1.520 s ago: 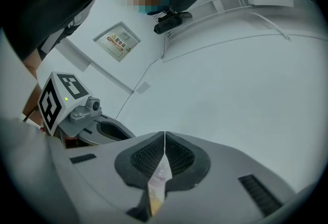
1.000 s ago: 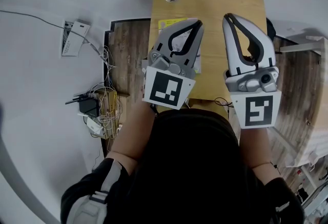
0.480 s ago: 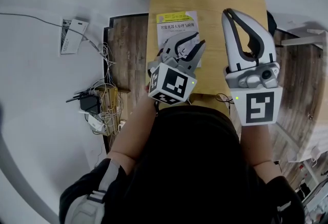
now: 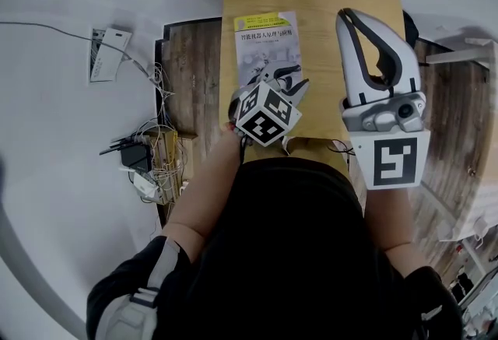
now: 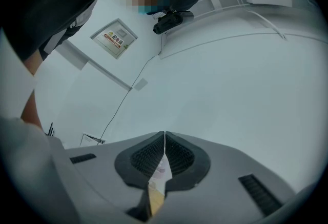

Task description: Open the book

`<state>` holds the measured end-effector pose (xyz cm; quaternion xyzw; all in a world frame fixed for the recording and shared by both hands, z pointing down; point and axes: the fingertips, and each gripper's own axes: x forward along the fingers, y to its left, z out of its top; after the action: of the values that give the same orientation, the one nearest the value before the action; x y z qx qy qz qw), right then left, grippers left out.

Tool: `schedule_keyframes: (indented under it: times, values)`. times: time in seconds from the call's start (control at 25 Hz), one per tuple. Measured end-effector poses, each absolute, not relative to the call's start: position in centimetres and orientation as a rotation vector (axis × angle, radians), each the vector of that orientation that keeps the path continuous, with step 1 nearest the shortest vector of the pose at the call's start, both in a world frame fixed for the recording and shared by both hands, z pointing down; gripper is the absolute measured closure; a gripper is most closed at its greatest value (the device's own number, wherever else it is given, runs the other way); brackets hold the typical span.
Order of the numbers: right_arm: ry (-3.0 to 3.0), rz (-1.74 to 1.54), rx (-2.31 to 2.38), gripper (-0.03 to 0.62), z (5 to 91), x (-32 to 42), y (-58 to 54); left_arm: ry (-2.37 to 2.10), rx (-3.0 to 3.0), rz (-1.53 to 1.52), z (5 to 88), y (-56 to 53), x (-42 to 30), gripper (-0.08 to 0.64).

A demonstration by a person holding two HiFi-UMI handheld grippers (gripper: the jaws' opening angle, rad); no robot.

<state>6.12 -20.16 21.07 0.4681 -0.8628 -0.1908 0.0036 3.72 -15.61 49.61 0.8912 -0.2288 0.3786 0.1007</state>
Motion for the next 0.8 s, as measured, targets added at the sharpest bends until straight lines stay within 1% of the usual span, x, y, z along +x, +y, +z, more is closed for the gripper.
schedule_keyframes:
  times: [0.44,0.8]
  values:
    - [-2.672,-0.567,1.489,0.561,22.1,7.2,-19.6,-0.589,2.400,1.292,55.7,-13.2,3.0,0.414]
    - [-2.656,-0.539,1.492,0.561,23.2,7.9,-19.7,-0.551,2.307,1.331,58.8,-12.1,3.3,0.414]
